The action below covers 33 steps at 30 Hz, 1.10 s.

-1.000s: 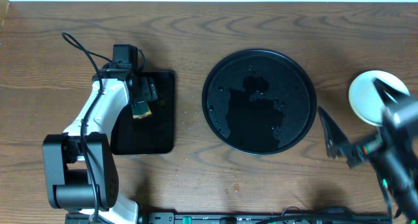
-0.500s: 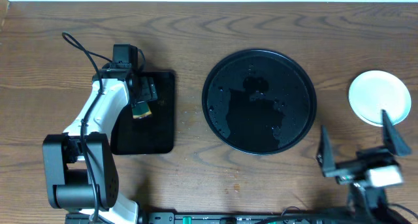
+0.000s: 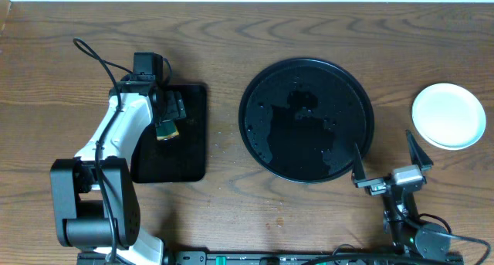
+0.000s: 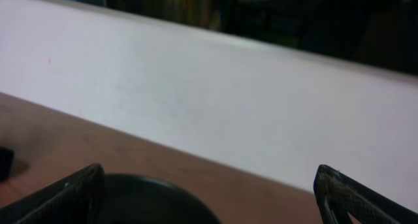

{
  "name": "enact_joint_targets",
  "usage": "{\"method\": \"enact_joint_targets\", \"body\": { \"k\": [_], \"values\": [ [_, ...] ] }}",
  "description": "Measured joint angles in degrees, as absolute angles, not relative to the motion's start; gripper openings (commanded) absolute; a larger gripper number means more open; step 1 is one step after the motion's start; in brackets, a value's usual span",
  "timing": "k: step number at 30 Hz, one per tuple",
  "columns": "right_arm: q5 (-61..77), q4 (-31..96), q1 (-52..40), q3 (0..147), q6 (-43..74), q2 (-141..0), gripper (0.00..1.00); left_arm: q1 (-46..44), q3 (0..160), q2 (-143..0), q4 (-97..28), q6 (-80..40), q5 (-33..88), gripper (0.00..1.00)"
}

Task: Clean dirty plates on tray and stack at the side

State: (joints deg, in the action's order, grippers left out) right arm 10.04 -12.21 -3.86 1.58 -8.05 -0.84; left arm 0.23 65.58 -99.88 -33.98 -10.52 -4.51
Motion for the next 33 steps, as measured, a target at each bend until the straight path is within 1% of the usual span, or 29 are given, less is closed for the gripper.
{"method": "enact_joint_targets", "body": {
  "k": [12,33],
  "values": [
    [2.85,3.92,-0.45,0.38,-5.30,-0.71,0.99,0.23,65.58,-99.88,-33.95,-10.52,-4.51,0.89],
    [1.45,3.97,-0.45,0.40,-5.02,-0.69,0.99,0.23,65.58,-99.88,-33.98,-10.52,-4.49,0.89]
  ]
}}
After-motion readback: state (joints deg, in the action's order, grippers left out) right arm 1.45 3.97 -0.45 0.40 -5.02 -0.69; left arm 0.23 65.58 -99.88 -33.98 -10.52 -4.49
